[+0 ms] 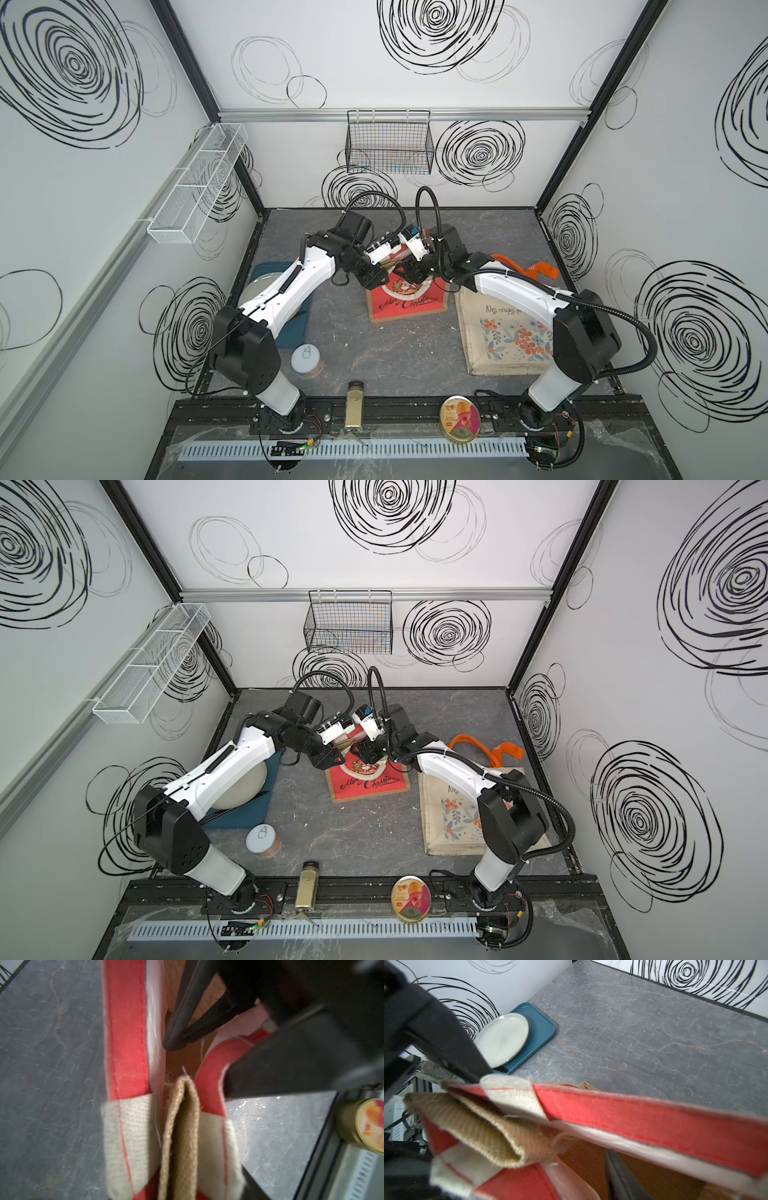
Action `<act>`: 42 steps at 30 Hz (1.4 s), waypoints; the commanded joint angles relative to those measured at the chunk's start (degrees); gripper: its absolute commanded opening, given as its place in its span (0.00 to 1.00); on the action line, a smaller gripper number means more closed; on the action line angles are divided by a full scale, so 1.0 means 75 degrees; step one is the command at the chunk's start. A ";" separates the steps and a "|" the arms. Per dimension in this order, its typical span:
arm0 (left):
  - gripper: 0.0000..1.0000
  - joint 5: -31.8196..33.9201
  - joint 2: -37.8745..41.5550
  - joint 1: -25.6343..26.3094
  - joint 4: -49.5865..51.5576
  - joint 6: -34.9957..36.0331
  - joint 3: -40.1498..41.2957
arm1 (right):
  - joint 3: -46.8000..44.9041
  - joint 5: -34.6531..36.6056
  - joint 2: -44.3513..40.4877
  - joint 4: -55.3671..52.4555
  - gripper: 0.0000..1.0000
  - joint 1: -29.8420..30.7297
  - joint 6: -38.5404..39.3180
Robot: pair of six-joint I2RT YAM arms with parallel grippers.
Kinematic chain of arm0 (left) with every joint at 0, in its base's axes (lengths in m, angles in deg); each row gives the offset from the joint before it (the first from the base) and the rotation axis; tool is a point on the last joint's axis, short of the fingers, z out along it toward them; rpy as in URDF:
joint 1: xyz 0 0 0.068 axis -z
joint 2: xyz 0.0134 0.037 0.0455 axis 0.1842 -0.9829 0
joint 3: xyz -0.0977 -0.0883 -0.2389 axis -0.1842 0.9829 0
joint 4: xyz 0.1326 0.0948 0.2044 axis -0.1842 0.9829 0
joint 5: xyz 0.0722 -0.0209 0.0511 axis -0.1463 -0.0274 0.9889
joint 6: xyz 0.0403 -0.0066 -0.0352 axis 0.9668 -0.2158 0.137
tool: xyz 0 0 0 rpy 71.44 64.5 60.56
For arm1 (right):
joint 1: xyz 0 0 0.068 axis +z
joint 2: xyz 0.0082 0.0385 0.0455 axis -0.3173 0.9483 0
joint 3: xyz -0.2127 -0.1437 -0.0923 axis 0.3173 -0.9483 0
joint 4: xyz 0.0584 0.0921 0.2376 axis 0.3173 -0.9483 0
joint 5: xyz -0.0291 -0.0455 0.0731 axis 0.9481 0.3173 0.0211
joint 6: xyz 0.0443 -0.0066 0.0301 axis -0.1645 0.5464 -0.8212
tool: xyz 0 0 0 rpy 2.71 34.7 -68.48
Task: Put away the canvas bag
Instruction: Press the canvas bag at the center of the board.
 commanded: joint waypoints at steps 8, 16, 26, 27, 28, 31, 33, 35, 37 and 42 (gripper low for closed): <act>0.15 0.0447 0.0562 0.0122 -0.0719 0.0250 0.0110 | 0.0010 -0.0819 -0.0731 -0.0123 0.65 -0.0159 0.0184; 0.00 -0.0271 0.0775 -0.0042 -0.0073 0.1246 0.0118 | 0.0628 -0.1868 -0.1324 -0.1393 0.73 -0.0714 0.1053; 0.00 -0.0771 0.0424 -0.0068 0.0693 0.1947 -0.0082 | 0.0768 -0.1732 -0.1773 -0.1540 0.77 -0.1043 0.2122; 0.00 -0.0723 0.0414 -0.0034 0.0730 0.2048 -0.0079 | 0.0850 -0.1726 -0.1732 -0.1535 0.79 -0.1092 0.2237; 0.00 -0.0607 0.0395 -0.0008 0.0788 0.2173 -0.0079 | 0.1058 -0.1782 -0.1589 -0.1679 0.85 -0.1151 0.2327; 0.00 -0.0551 0.0268 0.0004 0.1107 0.2609 -0.0169 | 0.2135 -0.2022 -0.0856 -0.2527 0.88 -0.1249 0.2565; 0.00 -0.0594 0.0180 -0.0018 0.1197 0.2671 -0.0277 | 0.2737 -0.2058 -0.0382 -0.2982 1.00 -0.1203 0.2831; 0.00 -0.0633 0.0193 -0.0003 0.1145 0.2749 -0.0291 | 0.3115 -0.2163 0.0013 -0.3208 1.00 -0.1188 0.3036; 0.00 -0.0582 0.0263 -0.0012 0.1046 0.2825 -0.0245 | 0.3214 -0.2222 0.0256 -0.3341 1.00 -0.1172 0.3277; 0.00 -0.0860 0.0375 -0.0233 0.1085 0.3106 -0.0222 | 0.3207 -0.2239 0.0614 -0.3630 0.90 -0.1149 0.3809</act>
